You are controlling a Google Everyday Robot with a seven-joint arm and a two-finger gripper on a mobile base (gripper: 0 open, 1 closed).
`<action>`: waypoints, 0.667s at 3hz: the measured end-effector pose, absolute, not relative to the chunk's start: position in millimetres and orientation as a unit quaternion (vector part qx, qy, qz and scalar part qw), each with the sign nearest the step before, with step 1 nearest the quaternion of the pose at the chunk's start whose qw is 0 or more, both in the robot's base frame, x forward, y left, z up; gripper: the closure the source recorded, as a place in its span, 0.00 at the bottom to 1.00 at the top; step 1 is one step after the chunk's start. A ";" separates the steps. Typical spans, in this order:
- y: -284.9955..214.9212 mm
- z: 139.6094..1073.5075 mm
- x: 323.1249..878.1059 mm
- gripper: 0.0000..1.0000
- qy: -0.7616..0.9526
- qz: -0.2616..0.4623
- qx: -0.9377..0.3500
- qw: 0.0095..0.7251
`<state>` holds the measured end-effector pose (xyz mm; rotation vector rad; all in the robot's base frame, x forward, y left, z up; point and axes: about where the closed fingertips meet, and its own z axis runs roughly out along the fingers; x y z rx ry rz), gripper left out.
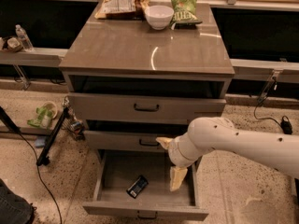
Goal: Pick rxbar blueberry from bottom drawer and place on counter
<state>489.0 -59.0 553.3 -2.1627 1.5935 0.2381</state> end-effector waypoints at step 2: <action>-46.4 481.4 507.1 0.00 0.507 0.120 -0.826 0.213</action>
Offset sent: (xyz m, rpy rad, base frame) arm 0.0352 0.0211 -0.1293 0.0230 0.0303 0.3023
